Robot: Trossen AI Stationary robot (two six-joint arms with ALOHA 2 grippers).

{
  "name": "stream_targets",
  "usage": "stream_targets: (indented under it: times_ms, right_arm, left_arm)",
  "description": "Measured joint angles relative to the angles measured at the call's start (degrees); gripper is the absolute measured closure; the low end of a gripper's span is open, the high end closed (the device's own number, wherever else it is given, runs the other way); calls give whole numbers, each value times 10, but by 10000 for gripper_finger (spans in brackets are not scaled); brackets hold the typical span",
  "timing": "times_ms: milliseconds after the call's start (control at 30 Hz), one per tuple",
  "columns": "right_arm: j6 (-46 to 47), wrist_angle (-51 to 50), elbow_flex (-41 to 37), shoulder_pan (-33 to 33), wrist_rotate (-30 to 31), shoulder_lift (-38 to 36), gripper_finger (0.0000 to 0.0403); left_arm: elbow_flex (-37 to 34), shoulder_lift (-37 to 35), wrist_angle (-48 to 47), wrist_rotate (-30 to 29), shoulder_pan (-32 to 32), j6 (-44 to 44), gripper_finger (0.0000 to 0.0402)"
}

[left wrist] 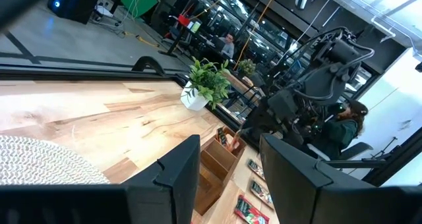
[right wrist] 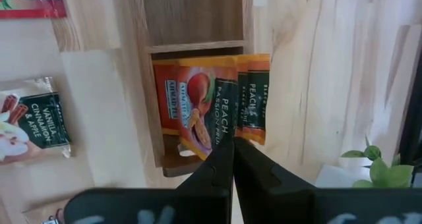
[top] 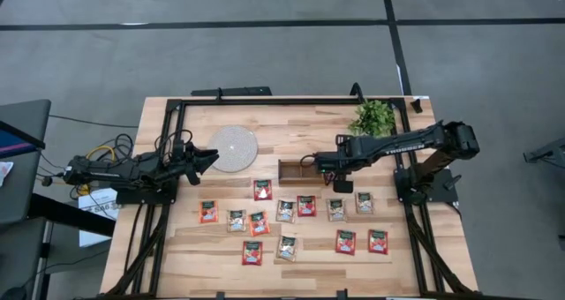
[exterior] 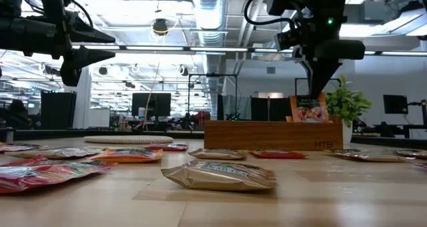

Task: Pick & Place Tea
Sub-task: Put the orange tea bag into the right section of the wooden organizer

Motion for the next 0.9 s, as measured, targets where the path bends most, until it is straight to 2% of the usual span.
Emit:
stream_targets:
  times_ms: [500, 900]
  right_arm:
    - [0, 1, -5, 0, 5, 0, 397]
    - [21, -7, 1, -12, 14, 0, 304]
  left_arm:
    - [0, 0, 0, 0, 0, 0, 250]
    - [0, 0, 0, 0, 0, 0, 250]
